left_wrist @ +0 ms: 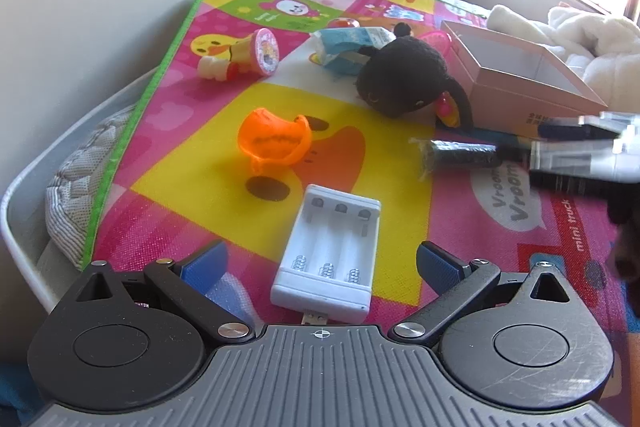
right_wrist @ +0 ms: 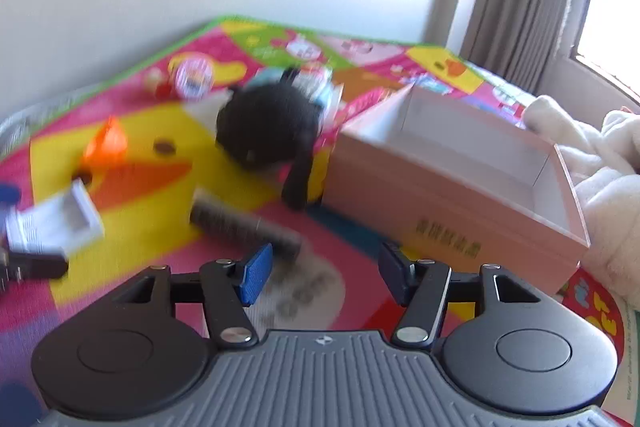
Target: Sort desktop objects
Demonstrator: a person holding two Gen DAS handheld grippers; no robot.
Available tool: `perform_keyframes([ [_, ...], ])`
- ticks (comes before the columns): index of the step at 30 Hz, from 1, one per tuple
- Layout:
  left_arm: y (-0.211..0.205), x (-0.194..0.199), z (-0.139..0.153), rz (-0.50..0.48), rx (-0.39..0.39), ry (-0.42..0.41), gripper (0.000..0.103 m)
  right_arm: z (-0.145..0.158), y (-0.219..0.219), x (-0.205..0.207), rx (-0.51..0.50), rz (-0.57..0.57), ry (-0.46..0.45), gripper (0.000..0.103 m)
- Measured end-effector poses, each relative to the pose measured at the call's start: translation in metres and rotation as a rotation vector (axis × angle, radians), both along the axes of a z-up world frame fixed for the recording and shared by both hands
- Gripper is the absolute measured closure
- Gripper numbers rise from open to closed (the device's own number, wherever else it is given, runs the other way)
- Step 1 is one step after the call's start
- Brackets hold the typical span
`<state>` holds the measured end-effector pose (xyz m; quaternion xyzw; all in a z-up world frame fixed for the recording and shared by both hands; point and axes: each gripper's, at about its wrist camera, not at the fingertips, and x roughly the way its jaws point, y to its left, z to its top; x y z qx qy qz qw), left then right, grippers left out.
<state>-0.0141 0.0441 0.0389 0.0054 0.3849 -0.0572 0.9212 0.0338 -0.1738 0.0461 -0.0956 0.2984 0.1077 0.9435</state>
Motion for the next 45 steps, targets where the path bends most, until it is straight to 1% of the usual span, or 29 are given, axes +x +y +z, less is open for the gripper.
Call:
perform_keyframes([
  [1, -0.001, 0.001, 0.0, 0.003, 0.001, 0.001, 0.0, 0.009, -0.001, 0.009, 0.026, -0.023, -0.025, 0.044],
  [3, -0.003, 0.003, -0.001, 0.002, 0.002, 0.003, 0.0, 0.024, 0.003, 0.034, 0.041, -0.082, -0.064, 0.045],
  [4, -0.005, 0.004, 0.0, -0.002, 0.0, 0.004, 0.0, 0.028, 0.004, 0.049, 0.051, -0.11, -0.064, 0.046],
  [6, -0.008, 0.005, 0.0, -0.011, -0.008, 0.006, 0.0, 0.03, 0.002, 0.087, 0.098, -0.165, -0.008, 0.052],
  [8, -0.01, 0.005, 0.0, -0.024, -0.011, 0.004, 0.0, 0.023, -0.005, 0.116, 0.171, -0.183, 0.072, 0.052],
  [10, -0.011, 0.005, 0.0, -0.036, -0.012, 0.003, 0.0, 0.013, -0.004, 0.132, 0.256, -0.124, 0.15, 0.052],
  [11, -0.011, 0.006, -0.001, -0.041, -0.011, 0.005, 0.0, 0.01, 0.0, 0.135, 0.282, -0.105, 0.15, 0.049],
  [12, -0.011, 0.007, -0.002, -0.044, -0.01, 0.008, 0.0, 0.009, 0.008, 0.136, 0.278, -0.084, 0.131, 0.046],
  [14, -0.011, 0.01, -0.003, -0.046, -0.003, 0.015, 0.0, 0.005, 0.022, 0.141, 0.268, 0.018, 0.113, 0.046],
  [16, -0.011, 0.011, -0.003, -0.045, 0.001, 0.014, 0.0, 0.003, 0.033, 0.145, 0.265, 0.123, 0.119, 0.047],
  [18, -0.01, 0.011, -0.002, -0.043, -0.005, 0.011, 0.0, 0.005, 0.043, 0.14, 0.248, 0.201, 0.125, 0.048],
  [22, -0.008, 0.012, -0.001, -0.038, -0.012, 0.012, 0.0, 0.005, 0.044, 0.11, 0.183, 0.402, 0.147, 0.048],
  [23, -0.009, 0.011, -0.002, -0.04, -0.012, 0.012, 0.0, 0.004, 0.041, 0.102, 0.146, 0.408, 0.134, 0.048],
  [25, -0.01, 0.01, -0.001, -0.049, -0.017, 0.011, 0.0, 0.006, 0.026, 0.087, 0.124, 0.366, 0.114, 0.048],
  [26, -0.009, 0.009, -0.001, -0.052, -0.021, 0.011, 0.0, 0.009, 0.014, 0.079, 0.135, 0.319, 0.095, 0.048],
  [27, -0.009, 0.01, -0.001, -0.055, -0.024, 0.01, 0.0, 0.012, 0.003, 0.071, 0.149, 0.272, 0.075, 0.045],
  [28, -0.009, 0.01, -0.002, -0.055, -0.025, 0.01, 0.0, 0.016, -0.008, 0.063, 0.146, 0.2, 0.042, 0.041],
  [30, -0.01, 0.011, -0.003, -0.051, -0.023, 0.014, 0.0, 0.023, -0.022, 0.056, 0.088, 0.053, -0.024, 0.019],
  [32, -0.012, 0.013, -0.003, -0.047, -0.022, 0.017, 0.0, 0.026, -0.027, 0.055, -0.014, -0.112, -0.089, 0.018],
  [33, -0.013, 0.012, -0.002, -0.049, -0.028, 0.016, 0.0, 0.027, -0.031, 0.059, -0.049, -0.182, -0.101, 0.018],
  [35, -0.012, 0.011, 0.0, -0.058, -0.041, 0.012, 0.0, 0.025, -0.044, 0.072, -0.05, -0.294, -0.073, 0.019],
  [36, -0.012, 0.01, 0.001, -0.061, -0.041, 0.008, 0.0, 0.023, -0.052, 0.079, -0.036, -0.349, -0.038, 0.024],
  [37, -0.011, 0.01, 0.001, -0.06, -0.038, 0.005, 0.0, 0.019, -0.06, 0.086, -0.013, -0.394, 0.003, 0.032],
  [38, -0.011, 0.01, 0.002, -0.057, -0.037, 0.005, 0.0, 0.014, -0.07, 0.092, 0.024, -0.424, 0.058, 0.055],
  [39, -0.01, 0.011, 0.002, -0.053, -0.038, 0.007, 0.0, 0.01, -0.077, 0.099, 0.072, -0.441, 0.106, 0.071],
  [40, -0.01, 0.012, 0.001, -0.051, -0.041, 0.009, 0.0, 0.005, -0.083, 0.103, 0.116, -0.451, 0.138, 0.074],
  [41, -0.01, 0.013, 0.001, -0.051, -0.044, 0.01, 0.0, 0.0, -0.084, 0.108, 0.144, -0.449, 0.152, 0.079],
  [42, -0.009, 0.014, 0.0, -0.052, -0.047, 0.012, 0.0, -0.005, -0.081, 0.112, 0.143, -0.433, 0.148, 0.085],
  [45, -0.009, 0.015, -0.001, -0.064, -0.048, 0.019, 0.0, -0.019, -0.063, 0.124, 0.04, -0.386, 0.085, 0.085],
])
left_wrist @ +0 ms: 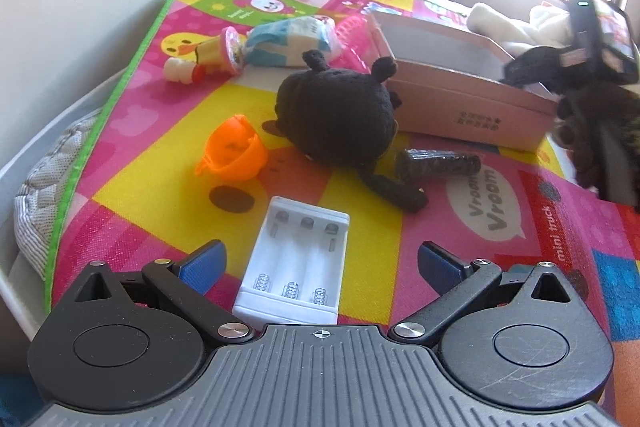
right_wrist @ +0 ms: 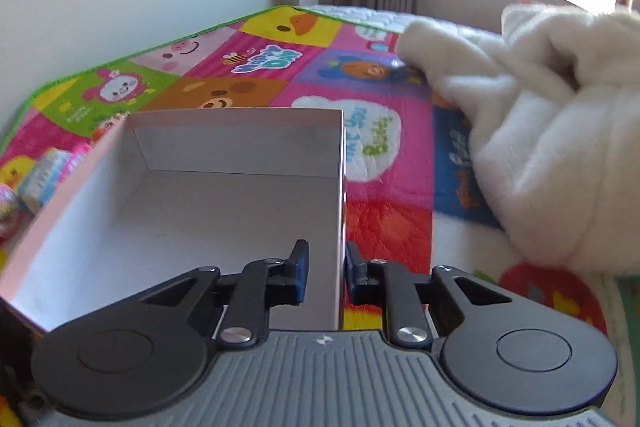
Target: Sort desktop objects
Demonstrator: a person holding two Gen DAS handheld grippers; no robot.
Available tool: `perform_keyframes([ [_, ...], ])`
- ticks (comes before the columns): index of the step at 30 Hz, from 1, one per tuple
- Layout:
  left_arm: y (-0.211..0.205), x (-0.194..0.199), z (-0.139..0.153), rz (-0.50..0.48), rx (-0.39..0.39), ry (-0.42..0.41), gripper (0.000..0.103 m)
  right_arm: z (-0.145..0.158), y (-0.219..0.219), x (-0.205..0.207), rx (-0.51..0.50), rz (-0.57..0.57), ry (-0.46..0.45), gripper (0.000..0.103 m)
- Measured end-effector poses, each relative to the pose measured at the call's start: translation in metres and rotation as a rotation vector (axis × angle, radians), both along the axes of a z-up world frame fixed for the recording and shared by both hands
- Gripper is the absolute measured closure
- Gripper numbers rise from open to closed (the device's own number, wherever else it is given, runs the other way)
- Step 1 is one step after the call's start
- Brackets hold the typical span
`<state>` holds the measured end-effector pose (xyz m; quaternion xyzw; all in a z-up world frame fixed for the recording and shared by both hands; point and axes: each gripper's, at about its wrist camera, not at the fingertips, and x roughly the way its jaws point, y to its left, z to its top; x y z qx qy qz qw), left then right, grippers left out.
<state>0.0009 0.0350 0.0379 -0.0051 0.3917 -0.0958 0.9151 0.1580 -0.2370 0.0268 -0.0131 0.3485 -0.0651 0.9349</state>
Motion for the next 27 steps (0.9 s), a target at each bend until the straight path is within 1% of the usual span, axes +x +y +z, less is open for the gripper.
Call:
perform_keyframes([
  [2, -0.001, 0.0, -0.001, -0.006, 0.004, 0.002, 0.0, -0.004, 0.008, 0.009, -0.019, 0.076, -0.031, 0.085],
  [5, -0.003, -0.001, -0.003, -0.016, 0.02, 0.001, 0.0, -0.003, 0.021, 0.019, -0.051, 0.176, -0.049, 0.085],
  [7, -0.004, -0.002, -0.003, -0.026, 0.034, -0.001, 0.0, 0.005, 0.03, 0.015, -0.106, 0.171, -0.099, 0.085],
  [8, -0.004, -0.003, -0.003, -0.028, 0.041, -0.002, 0.0, 0.012, 0.034, 0.008, -0.129, 0.159, -0.142, 0.082],
  [9, -0.004, -0.005, -0.003, -0.027, 0.048, -0.004, 0.0, 0.019, 0.038, -0.002, -0.146, 0.149, -0.187, 0.075],
  [10, -0.004, -0.005, -0.003, -0.023, 0.055, -0.005, 0.0, 0.027, 0.041, -0.014, -0.149, 0.156, -0.228, 0.071],
  [11, -0.003, -0.006, -0.004, -0.017, 0.059, -0.005, 0.0, 0.036, 0.045, -0.029, -0.137, 0.178, -0.264, 0.062],
  [12, -0.003, -0.006, -0.004, -0.011, 0.06, -0.003, 0.0, 0.042, 0.05, -0.042, -0.112, 0.208, -0.281, 0.052],
  [13, -0.002, -0.006, -0.005, -0.006, 0.06, -0.002, 0.0, 0.047, 0.056, -0.054, -0.081, 0.251, -0.283, 0.047],
  [14, -0.002, -0.006, -0.005, -0.004, 0.06, -0.002, 0.0, 0.049, 0.063, -0.065, -0.039, 0.302, -0.269, 0.041],
  [15, -0.003, -0.006, -0.004, -0.003, 0.063, -0.005, 0.0, 0.049, 0.069, -0.075, 0.008, 0.352, -0.242, 0.038],
  [17, -0.003, -0.008, -0.004, -0.003, 0.068, -0.01, 0.0, 0.043, 0.084, -0.089, 0.128, 0.462, -0.162, 0.036],
  [18, -0.002, -0.009, -0.003, -0.004, 0.068, -0.009, 0.0, 0.038, 0.094, -0.092, 0.172, 0.51, -0.12, 0.036],
  [19, -0.002, -0.01, -0.003, -0.005, 0.07, -0.008, 0.0, 0.032, 0.107, -0.094, 0.192, 0.552, -0.082, 0.036],
  [21, 0.0, -0.014, -0.003, -0.004, 0.077, -0.009, 0.0, 0.019, 0.134, -0.092, 0.18, 0.598, -0.03, 0.036],
  [22, 0.001, -0.016, -0.002, -0.002, 0.081, -0.011, 0.0, 0.014, 0.148, -0.087, 0.172, 0.618, 0.006, 0.037],
  [23, 0.003, -0.018, -0.002, 0.001, 0.082, -0.014, 0.0, 0.009, 0.159, -0.086, 0.18, 0.642, 0.037, 0.047],
  [26, 0.008, -0.021, 0.0, 0.009, 0.068, -0.017, 0.0, 0.011, 0.188, -0.071, 0.172, 0.679, 0.01, 0.053],
  [27, 0.008, -0.021, 0.001, 0.008, 0.062, -0.019, 0.0, 0.013, 0.193, -0.064, 0.183, 0.683, 0.01, 0.053],
])
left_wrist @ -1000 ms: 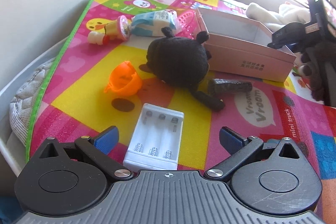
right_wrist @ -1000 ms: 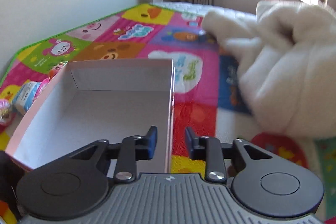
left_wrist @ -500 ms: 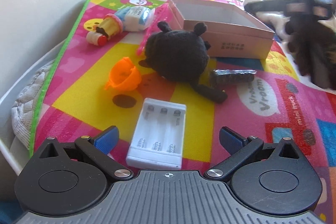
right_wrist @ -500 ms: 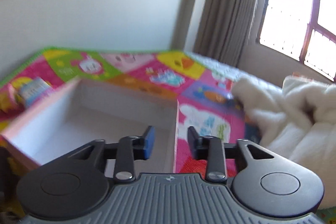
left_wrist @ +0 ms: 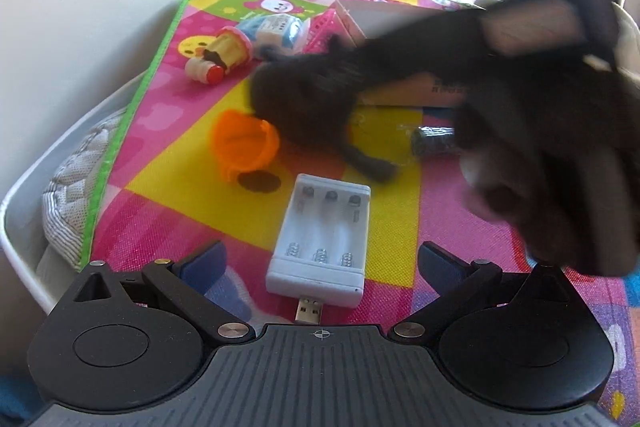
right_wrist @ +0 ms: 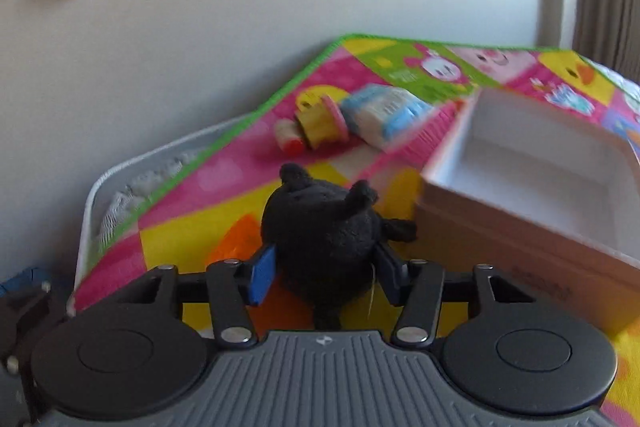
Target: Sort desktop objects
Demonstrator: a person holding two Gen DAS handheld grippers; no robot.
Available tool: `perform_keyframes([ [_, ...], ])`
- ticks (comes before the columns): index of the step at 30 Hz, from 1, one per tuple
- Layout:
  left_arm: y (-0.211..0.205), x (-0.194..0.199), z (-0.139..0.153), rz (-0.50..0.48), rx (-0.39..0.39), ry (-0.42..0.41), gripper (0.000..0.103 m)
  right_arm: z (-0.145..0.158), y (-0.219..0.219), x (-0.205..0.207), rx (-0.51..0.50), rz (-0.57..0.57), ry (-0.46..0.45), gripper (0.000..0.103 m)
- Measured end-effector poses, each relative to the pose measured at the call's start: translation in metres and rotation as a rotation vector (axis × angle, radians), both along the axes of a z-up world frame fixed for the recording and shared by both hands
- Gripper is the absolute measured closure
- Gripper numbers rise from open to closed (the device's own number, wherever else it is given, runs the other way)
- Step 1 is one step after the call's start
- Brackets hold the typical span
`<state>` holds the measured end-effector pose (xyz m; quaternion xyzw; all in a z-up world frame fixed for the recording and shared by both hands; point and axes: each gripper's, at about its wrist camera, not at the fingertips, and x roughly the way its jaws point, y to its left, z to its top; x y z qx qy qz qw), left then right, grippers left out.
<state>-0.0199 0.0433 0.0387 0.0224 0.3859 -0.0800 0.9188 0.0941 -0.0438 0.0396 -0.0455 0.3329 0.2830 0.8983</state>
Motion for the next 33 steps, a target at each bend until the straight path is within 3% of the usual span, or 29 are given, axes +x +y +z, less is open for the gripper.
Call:
perform_keyframes([
  [4, 0.001, -0.004, 0.004, -0.009, -0.001, -0.023, 0.0, 0.013, -0.004, 0.002, 0.008, -0.007, -0.028, 0.049],
  [6, 0.001, -0.005, 0.004, -0.007, 0.006, -0.03, 0.0, 0.017, -0.024, -0.015, -0.022, -0.036, -0.08, 0.028],
  [8, -0.002, -0.002, 0.003, -0.008, 0.014, -0.037, 0.0, 0.014, -0.049, -0.036, -0.076, -0.096, -0.141, 0.019],
  [11, -0.012, 0.004, 0.0, -0.009, 0.044, -0.053, 0.001, 0.003, -0.09, -0.068, -0.115, -0.193, -0.13, 0.019],
  [12, -0.015, 0.006, -0.002, -0.014, 0.053, -0.054, 0.009, -0.001, -0.103, -0.074, -0.113, -0.228, -0.104, 0.019],
  [13, -0.018, 0.008, -0.003, -0.022, 0.061, -0.047, 0.034, -0.005, -0.115, -0.08, -0.104, -0.262, -0.078, 0.019],
  [16, -0.025, 0.012, -0.006, -0.043, 0.073, -0.041, 0.051, -0.012, -0.132, -0.085, -0.084, -0.308, -0.044, 0.019],
  [21, -0.029, 0.002, -0.002, -0.198, 0.018, -0.026, 0.046, -0.016, -0.108, -0.065, -0.05, -0.297, -0.036, 0.016],
  [24, -0.026, -0.006, -0.005, -0.166, 0.122, -0.051, 0.017, -0.025, -0.089, -0.049, -0.061, -0.312, -0.018, 0.016],
  [25, -0.024, -0.006, -0.005, -0.149, 0.147, -0.058, 0.013, -0.029, -0.085, -0.044, -0.073, -0.329, -0.014, 0.015],
  [33, 0.001, 0.001, 0.003, -0.066, 0.265, -0.078, 0.007, -0.037, -0.094, -0.045, -0.097, -0.356, 0.0, 0.021],
])
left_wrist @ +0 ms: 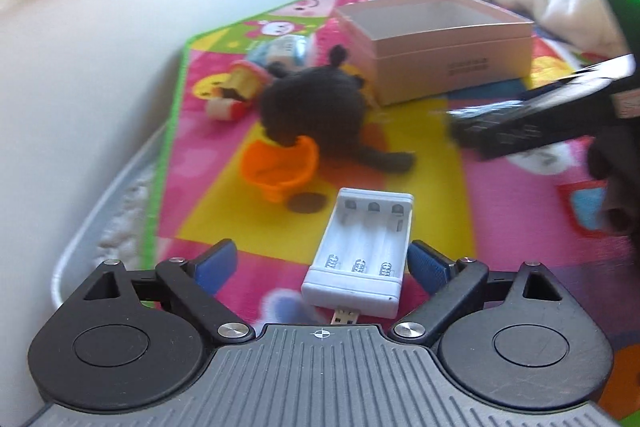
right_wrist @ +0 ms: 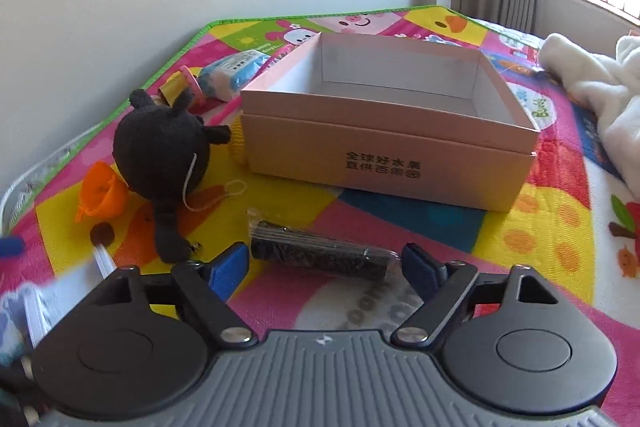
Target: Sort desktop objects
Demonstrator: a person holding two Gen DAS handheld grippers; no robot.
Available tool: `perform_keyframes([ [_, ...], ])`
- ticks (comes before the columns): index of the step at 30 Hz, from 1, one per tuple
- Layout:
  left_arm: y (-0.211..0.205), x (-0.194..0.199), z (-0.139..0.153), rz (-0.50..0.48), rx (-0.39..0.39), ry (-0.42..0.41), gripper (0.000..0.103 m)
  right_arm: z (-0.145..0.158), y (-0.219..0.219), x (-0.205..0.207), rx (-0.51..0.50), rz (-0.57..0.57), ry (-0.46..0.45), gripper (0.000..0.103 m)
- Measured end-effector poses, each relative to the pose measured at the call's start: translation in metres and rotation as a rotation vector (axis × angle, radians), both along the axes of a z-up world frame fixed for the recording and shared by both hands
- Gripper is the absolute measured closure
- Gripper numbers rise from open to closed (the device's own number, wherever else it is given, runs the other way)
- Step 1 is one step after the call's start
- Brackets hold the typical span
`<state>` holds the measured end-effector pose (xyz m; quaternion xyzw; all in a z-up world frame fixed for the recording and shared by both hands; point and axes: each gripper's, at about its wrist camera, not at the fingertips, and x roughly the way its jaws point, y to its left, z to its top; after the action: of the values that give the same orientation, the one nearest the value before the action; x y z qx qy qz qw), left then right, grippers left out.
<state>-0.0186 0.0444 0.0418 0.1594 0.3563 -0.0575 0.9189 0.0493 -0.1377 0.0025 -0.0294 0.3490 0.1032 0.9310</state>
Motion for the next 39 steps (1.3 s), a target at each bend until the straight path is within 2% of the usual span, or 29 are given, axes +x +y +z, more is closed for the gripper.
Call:
perform_keyframes([
  [2, 0.005, 0.003, 0.002, -0.002, -0.007, 0.001, 0.007, 0.001, -0.004, -0.011, -0.029, 0.043, 0.009, 0.023],
  [3, 0.007, 0.005, 0.002, -0.012, -0.031, 0.008, 0.007, 0.001, -0.007, -0.018, -0.055, 0.07, 0.007, 0.031],
  [4, 0.007, 0.006, 0.003, -0.029, -0.064, 0.019, 0.007, 0.0, -0.01, -0.026, -0.083, 0.098, 0.01, 0.034],
  [5, 0.004, 0.008, 0.004, -0.05, -0.095, 0.027, 0.007, 0.001, -0.015, -0.035, -0.096, 0.108, 0.0, 0.034],
  [7, -0.008, 0.012, 0.001, -0.088, -0.106, 0.026, 0.01, 0.002, -0.029, -0.048, -0.105, 0.086, -0.025, 0.025],
  [8, -0.017, 0.015, -0.003, -0.102, -0.084, 0.026, 0.014, 0.003, -0.036, -0.053, -0.106, 0.06, -0.043, 0.021],
  [10, -0.031, 0.021, -0.011, -0.109, -0.044, 0.027, 0.03, 0.001, -0.05, -0.058, -0.099, 0.008, -0.072, 0.02],
  [12, -0.037, 0.023, -0.011, -0.124, -0.062, 0.029, 0.041, -0.002, -0.062, -0.057, -0.067, -0.05, -0.073, 0.019],
  [13, -0.04, 0.023, -0.009, -0.14, -0.072, 0.029, 0.042, -0.005, -0.066, -0.055, -0.037, -0.069, -0.061, 0.018],
  [15, -0.04, 0.019, -0.007, -0.225, -0.123, 0.045, 0.042, -0.01, -0.069, -0.05, -0.016, -0.097, -0.043, 0.009],
  [17, -0.039, 0.012, -0.004, -0.311, -0.155, 0.065, 0.036, -0.011, -0.069, -0.048, -0.019, -0.097, -0.037, 0.006],
  [19, -0.037, 0.002, -0.003, -0.326, -0.112, 0.046, 0.01, -0.012, -0.068, -0.048, -0.023, -0.09, -0.036, 0.004],
  [22, -0.029, -0.011, -0.004, -0.282, -0.021, 0.036, 0.008, -0.013, -0.07, -0.047, -0.017, -0.082, -0.025, 0.0],
  [26, -0.016, -0.013, -0.007, -0.173, 0.038, 0.058, 0.005, -0.014, -0.068, -0.044, -0.024, -0.081, -0.001, 0.0],
  [34, 0.005, 0.012, -0.005, 0.0, 0.012, 0.056, 0.003, -0.012, -0.074, -0.033, 0.025, -0.091, 0.082, 0.0],
  [39, 0.011, 0.018, -0.005, 0.053, -0.005, 0.05, 0.003, -0.012, -0.068, -0.037, -0.015, -0.089, 0.052, 0.0],
])
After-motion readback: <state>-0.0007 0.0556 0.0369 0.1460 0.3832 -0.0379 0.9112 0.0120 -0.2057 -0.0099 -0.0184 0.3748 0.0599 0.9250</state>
